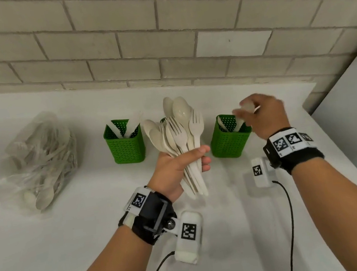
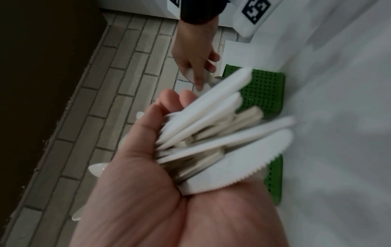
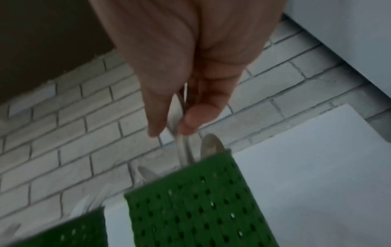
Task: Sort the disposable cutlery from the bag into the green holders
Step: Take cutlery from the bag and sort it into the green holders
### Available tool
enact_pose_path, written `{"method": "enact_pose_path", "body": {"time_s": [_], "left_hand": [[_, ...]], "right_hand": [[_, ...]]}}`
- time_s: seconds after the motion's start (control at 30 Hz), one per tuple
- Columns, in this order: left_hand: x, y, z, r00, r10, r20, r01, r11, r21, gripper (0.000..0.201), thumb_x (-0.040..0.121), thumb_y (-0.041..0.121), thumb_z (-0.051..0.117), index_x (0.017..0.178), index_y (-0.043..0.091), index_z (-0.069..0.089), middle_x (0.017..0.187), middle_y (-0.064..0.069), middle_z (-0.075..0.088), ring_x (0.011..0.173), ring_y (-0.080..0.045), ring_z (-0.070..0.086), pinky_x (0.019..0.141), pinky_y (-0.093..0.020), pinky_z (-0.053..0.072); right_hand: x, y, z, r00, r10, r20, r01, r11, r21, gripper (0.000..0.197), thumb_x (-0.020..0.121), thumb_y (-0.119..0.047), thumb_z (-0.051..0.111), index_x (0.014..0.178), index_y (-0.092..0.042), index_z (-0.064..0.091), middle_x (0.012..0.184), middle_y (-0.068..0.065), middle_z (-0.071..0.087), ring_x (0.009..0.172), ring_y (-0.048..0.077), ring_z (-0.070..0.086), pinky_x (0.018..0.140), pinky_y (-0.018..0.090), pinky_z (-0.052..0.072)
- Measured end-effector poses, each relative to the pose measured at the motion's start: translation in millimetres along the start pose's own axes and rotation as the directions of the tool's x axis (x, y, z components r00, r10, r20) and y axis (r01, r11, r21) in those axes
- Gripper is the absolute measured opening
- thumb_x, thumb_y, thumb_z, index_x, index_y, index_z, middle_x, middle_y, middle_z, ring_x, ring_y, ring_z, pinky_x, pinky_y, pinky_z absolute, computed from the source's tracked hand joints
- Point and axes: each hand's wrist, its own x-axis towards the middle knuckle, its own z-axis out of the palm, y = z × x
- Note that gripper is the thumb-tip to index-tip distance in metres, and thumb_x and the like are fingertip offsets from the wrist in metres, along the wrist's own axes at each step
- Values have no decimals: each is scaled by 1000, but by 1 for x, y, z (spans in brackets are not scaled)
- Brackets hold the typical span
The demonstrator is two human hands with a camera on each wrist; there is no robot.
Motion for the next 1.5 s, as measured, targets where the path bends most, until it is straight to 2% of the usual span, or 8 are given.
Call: {"method": "enact_pose_path", "body": {"time_s": [0.13,0.37,0.57,0.73,0.93,1.1,1.3,1.5], "left_hand": [[2,1,0,1000,-14,16,14,1000,10,17,70,5,73,88,4,71,83,-13,73,66,-22,69,61,-32,59],[6,-3,-5,1000,-21,-3,21,997,72,15,84,-6,64,98,2,65,81,-13,74,64,-20,70,61,-31,60],[0,-5,-13,999,-29,16,28,997,73,21,80,0,70,100,2,66,84,-15,72,67,-22,70,62,-33,60],[-4,-7,-26,996,-50,-70,47,998,-38,16,78,6,72,91,6,62,73,-7,62,61,-17,60,56,-30,55],[-7,-7,-30,992,-14,-129,-5,989,-145,24,84,27,61,96,7,64,72,-9,61,61,-17,58,56,-29,54],[-9,-12,-36,984,-32,-178,-20,959,-283,63,82,42,55,129,0,53,117,-28,64,99,-30,69,79,-36,59],[-14,-19,-47,978,-10,-210,-51,957,-287,54,86,34,60,128,0,56,119,-24,65,106,-28,67,86,-36,57],[-11,-18,-48,969,52,-240,-89,986,-144,52,84,21,64,128,-5,55,122,-25,64,109,-28,65,90,-36,55]], "right_hand": [[-14,-3,7,999,-20,-43,13,989,-149,30,87,-40,66,106,-17,68,102,3,64,82,17,59,74,25,42],[-70,-61,27,971,-53,232,-55,899,434,20,92,-25,65,77,-13,71,57,-5,61,53,8,52,55,19,41],[-81,-64,35,982,-115,147,26,864,503,11,88,-18,70,78,-19,67,64,-2,62,59,12,55,61,29,46],[-76,-71,13,1000,-14,10,2,691,722,18,90,-11,65,79,-24,72,60,3,61,53,19,50,48,26,43],[-105,-79,44,880,-216,423,3,893,450,21,93,-9,60,101,-25,72,67,-2,68,58,8,58,59,24,52],[-119,-86,84,934,-187,303,35,896,444,18,93,-9,61,97,-23,71,70,-10,67,62,3,61,64,23,54],[-121,-84,108,961,-193,196,141,957,252,13,97,-12,53,101,-14,65,80,-13,59,73,1,56,64,5,41],[-116,-89,105,937,-251,244,207,959,191,17,96,-6,51,109,-10,61,92,-4,63,83,9,59,71,12,45]]}}
